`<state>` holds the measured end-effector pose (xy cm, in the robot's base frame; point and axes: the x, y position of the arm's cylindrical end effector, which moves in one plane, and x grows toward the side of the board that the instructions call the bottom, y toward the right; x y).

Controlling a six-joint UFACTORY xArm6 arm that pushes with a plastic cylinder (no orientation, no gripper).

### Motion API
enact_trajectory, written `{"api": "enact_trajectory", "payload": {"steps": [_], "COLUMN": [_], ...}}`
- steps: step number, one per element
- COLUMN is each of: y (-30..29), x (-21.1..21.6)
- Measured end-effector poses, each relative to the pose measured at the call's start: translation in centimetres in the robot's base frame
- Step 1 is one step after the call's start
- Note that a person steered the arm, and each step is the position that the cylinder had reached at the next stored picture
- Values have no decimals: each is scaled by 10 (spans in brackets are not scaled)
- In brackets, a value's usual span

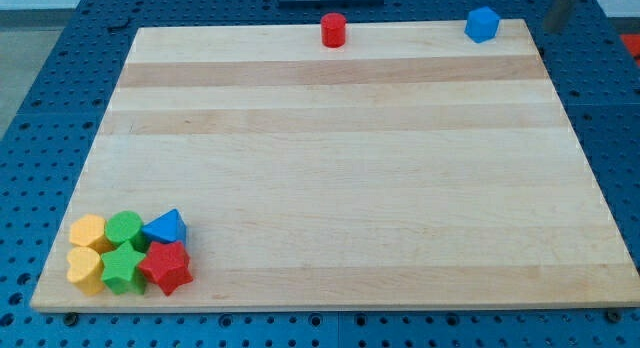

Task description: Push the blue cube towards the top center

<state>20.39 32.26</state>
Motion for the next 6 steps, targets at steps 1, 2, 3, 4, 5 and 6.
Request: {"api": "enact_trajectory", "payload": {"steps": [1,2,3,4,5,6], "y": [-38,-84,-133,-183,-194,-156], "x": [-1,-4,-6,-6,-6,-6]}}
